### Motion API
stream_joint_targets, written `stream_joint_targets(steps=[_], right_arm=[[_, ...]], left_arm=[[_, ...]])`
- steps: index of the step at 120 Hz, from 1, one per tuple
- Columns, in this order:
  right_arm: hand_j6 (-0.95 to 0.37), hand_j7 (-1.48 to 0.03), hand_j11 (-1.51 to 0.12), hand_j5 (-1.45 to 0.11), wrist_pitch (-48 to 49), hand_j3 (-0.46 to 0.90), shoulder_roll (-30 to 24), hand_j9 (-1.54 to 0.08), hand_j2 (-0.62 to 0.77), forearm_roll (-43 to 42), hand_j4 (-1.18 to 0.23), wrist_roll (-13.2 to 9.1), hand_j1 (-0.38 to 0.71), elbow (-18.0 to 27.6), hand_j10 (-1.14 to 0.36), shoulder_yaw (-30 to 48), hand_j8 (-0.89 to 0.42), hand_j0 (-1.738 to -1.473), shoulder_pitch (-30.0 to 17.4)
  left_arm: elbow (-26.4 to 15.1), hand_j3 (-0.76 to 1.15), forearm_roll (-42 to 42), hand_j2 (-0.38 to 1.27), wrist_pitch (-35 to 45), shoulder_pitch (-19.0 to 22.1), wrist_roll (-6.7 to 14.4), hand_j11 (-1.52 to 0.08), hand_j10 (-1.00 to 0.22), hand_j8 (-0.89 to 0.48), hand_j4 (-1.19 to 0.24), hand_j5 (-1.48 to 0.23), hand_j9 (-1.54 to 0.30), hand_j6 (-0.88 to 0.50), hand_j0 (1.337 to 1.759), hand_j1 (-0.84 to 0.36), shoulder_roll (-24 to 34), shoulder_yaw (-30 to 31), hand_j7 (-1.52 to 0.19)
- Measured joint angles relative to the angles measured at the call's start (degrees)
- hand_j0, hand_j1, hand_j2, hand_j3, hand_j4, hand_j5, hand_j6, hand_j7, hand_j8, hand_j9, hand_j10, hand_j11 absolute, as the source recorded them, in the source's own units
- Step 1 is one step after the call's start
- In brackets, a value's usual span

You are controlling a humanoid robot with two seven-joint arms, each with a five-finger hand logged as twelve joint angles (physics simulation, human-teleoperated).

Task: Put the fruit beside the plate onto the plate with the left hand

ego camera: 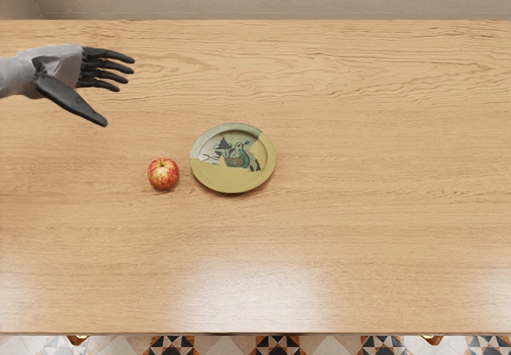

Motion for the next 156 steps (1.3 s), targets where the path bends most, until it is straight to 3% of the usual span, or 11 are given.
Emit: stream_joint_targets(steps=[15,24,34,53,72,99,133,156], right_arm=[[-0.04,-0.05,-0.05,-0.05,0.0,0.00,0.0,-0.05,-0.01,0.0,-0.04,0.0,-0.31,0.0,-0.04,0.0,-0.04,-1.658,0.0],[-0.04,-0.05,-0.05,-0.05,0.0,0.00,0.0,-0.05,-0.01,0.0,-0.04,0.0,-0.31,0.0,-0.04,0.0,-0.04,-1.658,0.0],[-0.04,-0.05,-0.05,-0.05,0.0,0.00,0.0,-0.05,-0.01,0.0,-0.04,0.0,-0.31,0.0,-0.04,0.0,-0.04,-1.658,0.0],[-0.04,-0.05,-0.05,-0.05,0.0,0.00,0.0,-0.05,-0.01,0.0,-0.04,0.0,-0.31,0.0,-0.04,0.0,-0.04,-1.658,0.0],[-0.04,-0.05,-0.05,-0.05,0.0,0.00,0.0,-0.05,-0.01,0.0,-0.04,0.0,-0.31,0.0,-0.04,0.0,-0.04,-1.658,0.0],[-0.04,-0.05,-0.05,-0.05,0.0,0.00,0.0,-0.05,-0.01,0.0,-0.04,0.0,-0.31,0.0,-0.04,0.0,-0.04,-1.658,0.0],[-0.04,-0.05,-0.05,-0.05,0.0,0.00,0.0,-0.05,-0.01,0.0,-0.04,0.0,-0.31,0.0,-0.04,0.0,-0.04,-1.658,0.0],[-0.04,-0.05,-0.05,-0.05,0.0,0.00,0.0,-0.05,-0.01,0.0,-0.04,0.0,-0.31,0.0,-0.04,0.0,-0.04,-1.658,0.0]], left_arm=[[-10.3,0.00,2.0,0.05,0.0,-0.6,6.5,-0.32,-0.25,-0.25,-0.25,-0.32,-0.32,-0.25,1.658,0.06,4.8,1.8,-0.32],[-14.1,0.00,2.0,0.05,0.0,-1.6,10.1,-0.32,-0.25,-0.25,-0.25,-0.32,-0.32,-0.25,1.658,0.06,5.3,3.1,-0.32],[-16.1,0.00,-0.3,0.05,0.0,-5.6,12.1,-0.32,-0.25,-0.25,-0.25,-0.32,-0.32,-0.25,1.658,0.06,5.2,6.7,-0.32],[-17.9,0.00,-3.3,0.05,0.0,-8.0,15.0,-0.32,-0.25,-0.25,-0.25,-0.32,-0.32,-0.25,1.658,0.06,7.6,10.7,-0.32],[-22.1,0.00,-3.6,0.05,2.4,-10.7,22.8,-0.32,-0.25,-0.25,-0.25,-0.32,-0.32,-0.25,1.658,0.05,8.2,12.5,-0.32],[-28.2,0.00,2.2,0.05,15.0,-11.2,30.3,-0.32,-0.25,-0.25,-0.25,-0.32,-0.32,-0.25,1.658,0.05,8.6,13.0,-0.32],[-32.7,0.00,9.2,0.05,26.6,-14.4,37.9,-0.32,-0.25,-0.25,-0.25,-0.32,-0.32,-0.25,1.658,0.05,5.7,15.6,-0.32],[-36.2,0.00,12.4,0.05,31.0,-17.4,39.5,-0.32,-0.25,-0.25,-0.25,-0.32,-0.32,-0.25,1.658,0.05,2.2,18.5,-0.32]])
